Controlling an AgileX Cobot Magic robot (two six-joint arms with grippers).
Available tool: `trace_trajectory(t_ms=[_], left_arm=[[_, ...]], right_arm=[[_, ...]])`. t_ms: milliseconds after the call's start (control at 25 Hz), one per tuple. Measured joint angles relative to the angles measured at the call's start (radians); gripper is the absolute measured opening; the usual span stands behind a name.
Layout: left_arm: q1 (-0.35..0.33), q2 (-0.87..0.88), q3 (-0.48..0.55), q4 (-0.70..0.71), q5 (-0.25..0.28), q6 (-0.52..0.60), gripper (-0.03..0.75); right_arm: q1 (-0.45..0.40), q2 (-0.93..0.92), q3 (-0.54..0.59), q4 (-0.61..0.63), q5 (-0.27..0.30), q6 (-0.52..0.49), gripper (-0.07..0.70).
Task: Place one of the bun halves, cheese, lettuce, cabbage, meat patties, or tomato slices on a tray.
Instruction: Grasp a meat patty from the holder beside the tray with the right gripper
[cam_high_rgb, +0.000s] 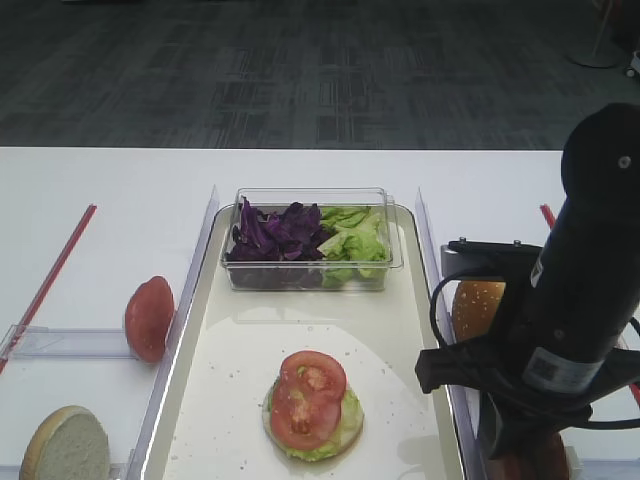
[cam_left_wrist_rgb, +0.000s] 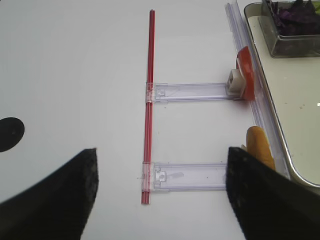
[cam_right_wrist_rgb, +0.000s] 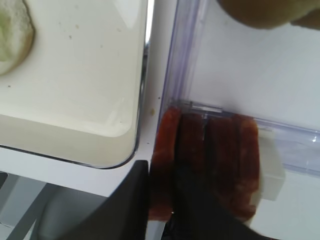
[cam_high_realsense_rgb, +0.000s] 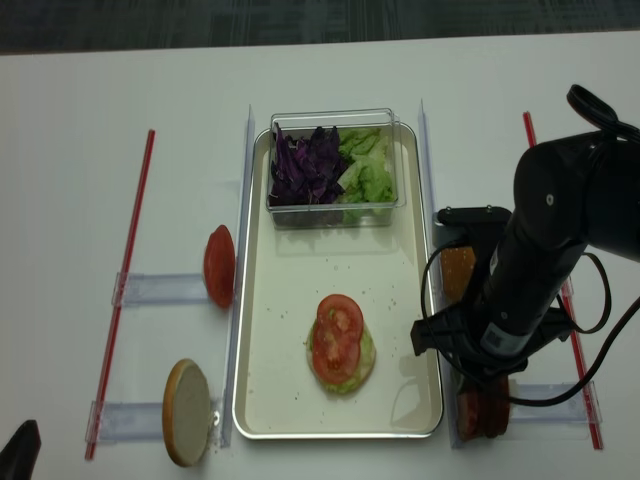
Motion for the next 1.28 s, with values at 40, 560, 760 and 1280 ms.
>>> trace_trajectory(t_ms=[40, 560, 760, 1280], left_arm=[[0.000, 0.000, 0.000, 0.000, 0.000, 0.000, 0.491], [0.000, 0.000, 0.000, 0.000, 0.000, 0.000, 0.491], [0.000, 0.000, 0.000, 0.000, 0.000, 0.000, 0.491], [0.000, 0.000, 0.000, 0.000, 0.000, 0.000, 0.491]], right_arm=[[0.000, 0.000, 0.000, 0.000, 0.000, 0.000, 0.169], [0.000, 0.000, 0.000, 0.000, 0.006, 0.000, 0.119], [0.000, -0.013, 0.000, -0.003, 0.008, 0.000, 0.119], [0.000, -0.110, 0.000, -0.005, 0.049, -0.001, 0.117]])
